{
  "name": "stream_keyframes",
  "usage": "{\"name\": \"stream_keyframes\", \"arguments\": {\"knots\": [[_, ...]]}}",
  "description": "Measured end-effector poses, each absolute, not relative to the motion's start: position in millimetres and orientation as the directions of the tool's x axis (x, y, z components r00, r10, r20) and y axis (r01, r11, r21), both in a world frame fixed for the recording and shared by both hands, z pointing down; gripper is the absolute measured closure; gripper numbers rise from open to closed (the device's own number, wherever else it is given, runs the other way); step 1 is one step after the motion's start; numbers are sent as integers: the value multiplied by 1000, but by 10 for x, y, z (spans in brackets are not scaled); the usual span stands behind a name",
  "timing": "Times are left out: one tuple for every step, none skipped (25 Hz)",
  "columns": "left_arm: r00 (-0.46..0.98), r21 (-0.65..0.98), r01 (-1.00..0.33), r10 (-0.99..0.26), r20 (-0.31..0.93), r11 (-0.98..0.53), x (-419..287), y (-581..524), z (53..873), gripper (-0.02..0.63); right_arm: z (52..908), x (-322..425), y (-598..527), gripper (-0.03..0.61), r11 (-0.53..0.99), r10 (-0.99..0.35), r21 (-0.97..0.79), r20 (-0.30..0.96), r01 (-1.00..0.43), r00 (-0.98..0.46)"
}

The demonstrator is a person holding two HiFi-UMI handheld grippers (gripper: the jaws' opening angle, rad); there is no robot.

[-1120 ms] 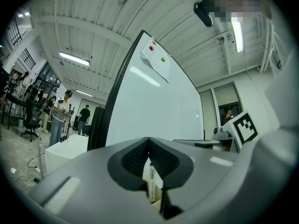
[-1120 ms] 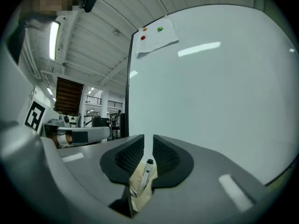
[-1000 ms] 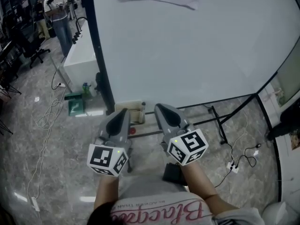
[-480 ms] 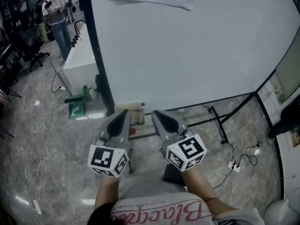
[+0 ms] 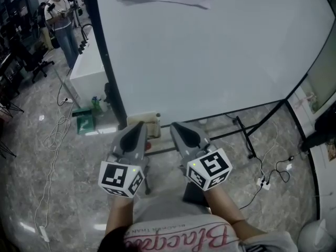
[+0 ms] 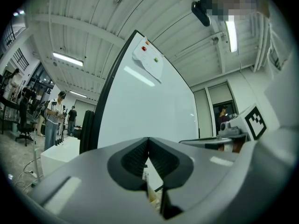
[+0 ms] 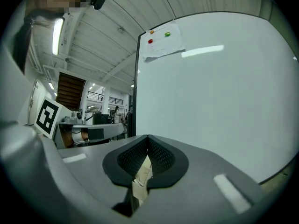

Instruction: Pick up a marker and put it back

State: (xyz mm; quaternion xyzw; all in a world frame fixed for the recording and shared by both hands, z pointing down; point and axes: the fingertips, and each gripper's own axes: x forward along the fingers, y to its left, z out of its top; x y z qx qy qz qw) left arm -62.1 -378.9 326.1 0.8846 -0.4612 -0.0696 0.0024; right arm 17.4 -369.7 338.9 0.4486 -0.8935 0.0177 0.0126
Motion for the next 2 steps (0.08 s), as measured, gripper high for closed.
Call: {"name": "stream_keyframes", "arguments": {"knots": [[565, 68, -816, -816, -122, -574, -621, -3786, 3258, 614, 3390, 176, -3694, 577, 597, -801, -19, 40, -802, -598], [564, 68, -816, -817, -122, -574, -620, -3784, 3255, 615, 3392, 177, -3691, 577, 598, -800, -17, 42, -801, -598]]}}
